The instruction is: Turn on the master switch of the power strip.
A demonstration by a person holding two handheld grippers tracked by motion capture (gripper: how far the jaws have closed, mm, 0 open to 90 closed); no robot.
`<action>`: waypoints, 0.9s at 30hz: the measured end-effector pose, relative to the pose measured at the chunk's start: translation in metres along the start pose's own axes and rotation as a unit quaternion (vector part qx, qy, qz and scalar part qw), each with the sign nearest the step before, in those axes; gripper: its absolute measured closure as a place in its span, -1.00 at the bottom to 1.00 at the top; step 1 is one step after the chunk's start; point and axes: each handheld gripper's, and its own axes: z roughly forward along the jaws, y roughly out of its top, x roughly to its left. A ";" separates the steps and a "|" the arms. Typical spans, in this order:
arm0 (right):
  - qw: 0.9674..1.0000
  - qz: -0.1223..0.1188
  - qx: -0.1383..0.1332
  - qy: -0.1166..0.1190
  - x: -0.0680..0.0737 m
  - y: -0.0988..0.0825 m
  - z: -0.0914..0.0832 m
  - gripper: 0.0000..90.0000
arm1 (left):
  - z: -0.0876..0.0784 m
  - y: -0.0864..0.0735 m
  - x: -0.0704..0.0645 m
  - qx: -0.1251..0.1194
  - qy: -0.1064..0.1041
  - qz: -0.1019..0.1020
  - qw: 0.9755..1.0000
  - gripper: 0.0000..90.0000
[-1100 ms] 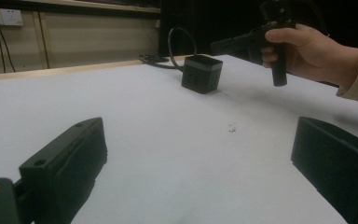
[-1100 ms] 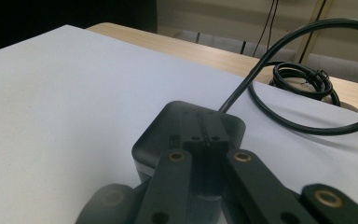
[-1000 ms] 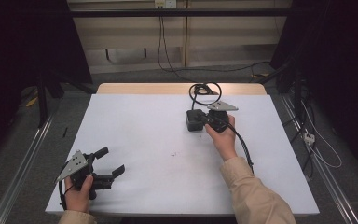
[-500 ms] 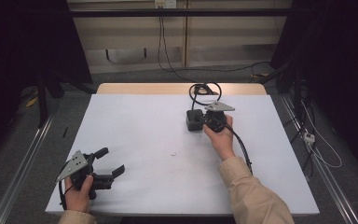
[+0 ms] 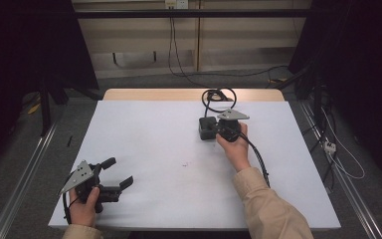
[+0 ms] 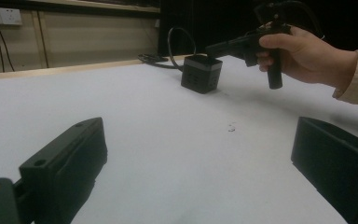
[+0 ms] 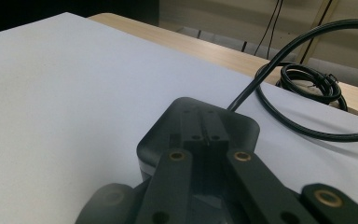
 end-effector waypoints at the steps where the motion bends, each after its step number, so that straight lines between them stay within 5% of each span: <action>1: 1.000 -0.001 0.000 0.000 0.000 0.000 0.000 1.00 | 0.000 0.000 0.000 -0.002 -0.001 0.000 1.000 -0.93; 27: 1.000 -0.009 -0.001 0.001 0.000 -0.002 0.001 1.00 | 0.000 0.000 -0.002 -0.002 0.000 0.000 1.000 -0.93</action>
